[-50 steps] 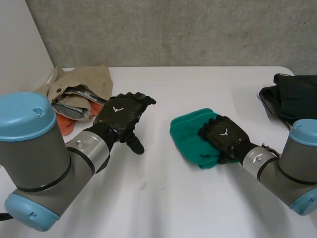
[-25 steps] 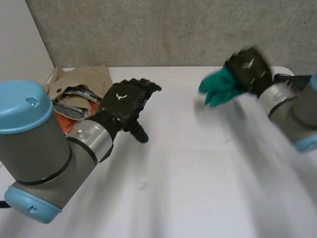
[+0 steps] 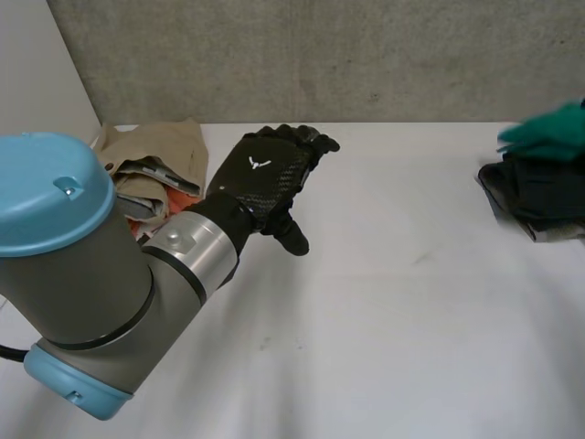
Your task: Fold the laundry.
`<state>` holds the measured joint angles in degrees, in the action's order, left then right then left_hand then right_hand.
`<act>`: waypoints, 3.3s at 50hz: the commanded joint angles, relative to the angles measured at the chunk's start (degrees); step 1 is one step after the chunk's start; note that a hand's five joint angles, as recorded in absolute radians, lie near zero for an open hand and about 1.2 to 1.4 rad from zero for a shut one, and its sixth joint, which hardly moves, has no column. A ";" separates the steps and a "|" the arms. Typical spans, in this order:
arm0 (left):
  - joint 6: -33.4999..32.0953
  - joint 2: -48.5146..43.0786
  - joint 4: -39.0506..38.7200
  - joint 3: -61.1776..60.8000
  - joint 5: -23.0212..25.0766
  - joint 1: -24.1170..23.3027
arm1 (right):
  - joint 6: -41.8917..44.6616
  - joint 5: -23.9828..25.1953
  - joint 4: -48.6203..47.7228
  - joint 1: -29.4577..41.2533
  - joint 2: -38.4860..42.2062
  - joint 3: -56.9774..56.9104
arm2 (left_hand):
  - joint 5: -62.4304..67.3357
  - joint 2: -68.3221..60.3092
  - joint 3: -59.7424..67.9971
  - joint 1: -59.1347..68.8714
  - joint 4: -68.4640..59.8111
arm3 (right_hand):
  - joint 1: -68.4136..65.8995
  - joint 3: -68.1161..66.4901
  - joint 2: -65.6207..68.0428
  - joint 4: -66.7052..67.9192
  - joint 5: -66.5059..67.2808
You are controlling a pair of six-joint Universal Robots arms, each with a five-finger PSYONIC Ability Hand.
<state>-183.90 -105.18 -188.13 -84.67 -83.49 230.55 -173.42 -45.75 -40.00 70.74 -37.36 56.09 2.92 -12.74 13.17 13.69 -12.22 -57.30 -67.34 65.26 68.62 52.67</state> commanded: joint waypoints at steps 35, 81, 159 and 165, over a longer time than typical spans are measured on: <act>0.03 8.76 -7.42 2.31 7.75 -0.38 | 22.70 -31.16 23.40 -0.27 -28.90 8.85 | -1.87 1.68 -2.12 -2.64 1.17 | 47.30 57.34 -55.26 -58.62 -52.67; -6.67 -24.47 -1.89 34.67 1.75 25.05 | 25.41 -15.24 16.01 22.07 -42.00 55.26 | 67.08 -67.26 66.83 66.31 -67.78 | 47.30 57.34 -55.26 -58.62 -52.67; -19.04 -23.84 -8.30 0.47 12.21 21.00 | 19.78 -48.38 24.36 60.22 -33.05 48.23 | 31.44 -31.62 31.18 30.67 -32.14 | 43.18 53.22 -51.14 -54.50 -48.55; -19.57 -26.57 -8.04 2.23 11.86 19.06 | 26.10 -48.56 19.01 58.90 -29.19 48.85 | 35.79 -35.98 35.54 35.02 -36.50 | 43.18 53.22 -51.14 -54.50 -48.55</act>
<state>-202.94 -129.64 -196.22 -83.72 -71.36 251.28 -153.21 -94.18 -15.72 130.93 -69.60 104.22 28.03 -38.45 38.40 38.62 -38.50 -13.37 -12.27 12.57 12.30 2.89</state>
